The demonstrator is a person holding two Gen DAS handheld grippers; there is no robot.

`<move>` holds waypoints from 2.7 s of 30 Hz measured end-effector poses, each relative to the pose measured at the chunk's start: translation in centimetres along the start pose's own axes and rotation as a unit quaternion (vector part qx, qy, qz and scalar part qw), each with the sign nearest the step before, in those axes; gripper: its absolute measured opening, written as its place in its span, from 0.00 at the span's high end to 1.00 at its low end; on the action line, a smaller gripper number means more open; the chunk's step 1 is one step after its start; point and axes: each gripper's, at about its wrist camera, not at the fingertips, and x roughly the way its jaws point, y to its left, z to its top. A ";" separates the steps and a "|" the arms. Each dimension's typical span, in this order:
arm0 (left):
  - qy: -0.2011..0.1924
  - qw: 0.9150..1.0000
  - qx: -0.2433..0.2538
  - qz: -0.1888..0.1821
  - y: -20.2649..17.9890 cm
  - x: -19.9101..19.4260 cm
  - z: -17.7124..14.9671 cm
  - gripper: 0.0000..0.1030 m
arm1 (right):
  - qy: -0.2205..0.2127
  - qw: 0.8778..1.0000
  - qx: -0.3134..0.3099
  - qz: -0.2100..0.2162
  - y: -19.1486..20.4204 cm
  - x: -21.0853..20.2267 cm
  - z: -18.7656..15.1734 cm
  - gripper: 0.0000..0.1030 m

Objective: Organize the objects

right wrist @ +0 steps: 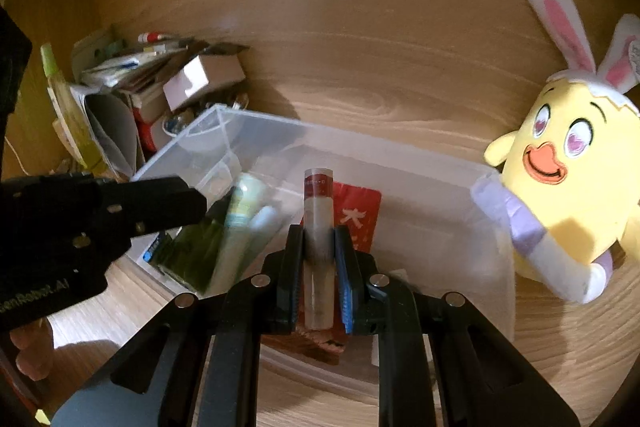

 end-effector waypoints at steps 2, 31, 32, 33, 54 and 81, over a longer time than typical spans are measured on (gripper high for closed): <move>-0.009 1.000 -0.002 0.009 0.2 -0.4 -0.1 0.61 | 0.006 1.000 -0.005 0.000 0.2 0.1 -0.1 0.86; -0.070 0.995 0.040 0.063 -1.1 -6.5 -1.7 0.07 | -0.054 0.998 0.002 -0.036 0.4 -7.9 -1.4 0.13; -0.068 0.995 0.041 0.063 -1.2 -6.5 -1.8 0.07 | -0.055 0.998 0.003 -0.036 0.3 -8.1 -1.6 0.12; -0.066 0.995 0.043 0.063 -1.2 -6.6 -1.9 0.06 | -0.057 0.998 0.005 -0.036 0.3 -8.2 -1.7 0.09; -0.049 0.996 0.039 0.066 -0.9 -6.6 -4.5 0.04 | -0.070 0.996 0.027 -0.047 0.4 -10.6 -4.5 0.00; -0.046 0.996 0.040 0.065 -1.0 -6.6 -4.7 0.04 | -0.063 0.996 0.033 -0.044 -0.1 -10.2 -4.7 0.00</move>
